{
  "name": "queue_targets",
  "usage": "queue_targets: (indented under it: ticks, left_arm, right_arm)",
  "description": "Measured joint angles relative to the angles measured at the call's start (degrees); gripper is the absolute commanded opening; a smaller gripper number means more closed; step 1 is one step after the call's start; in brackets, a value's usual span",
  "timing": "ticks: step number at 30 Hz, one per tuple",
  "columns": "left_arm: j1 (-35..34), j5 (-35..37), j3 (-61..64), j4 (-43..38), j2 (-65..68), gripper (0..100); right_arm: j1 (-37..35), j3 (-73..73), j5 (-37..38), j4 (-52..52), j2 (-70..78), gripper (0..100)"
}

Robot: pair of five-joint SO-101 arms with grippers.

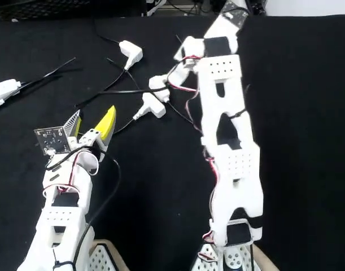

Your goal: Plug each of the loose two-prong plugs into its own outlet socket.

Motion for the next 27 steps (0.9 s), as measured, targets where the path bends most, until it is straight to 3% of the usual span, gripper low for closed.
queue_targets:
  ticks: [8,18,27]
  left_arm:
    - [0.0,0.0,0.1,0.0,0.0,32]
    - [0.0,0.0,0.1,0.0,0.0,32]
    - [0.0,0.0,0.1,0.0,0.0,32]
  right_arm:
    - [5.7,0.0,22.5,-8.4,7.6,1.2]
    - [6.2,0.0,46.2,1.8,8.2,4.4]
    - [6.1,-1.7,49.9,6.6,8.2,25.0]
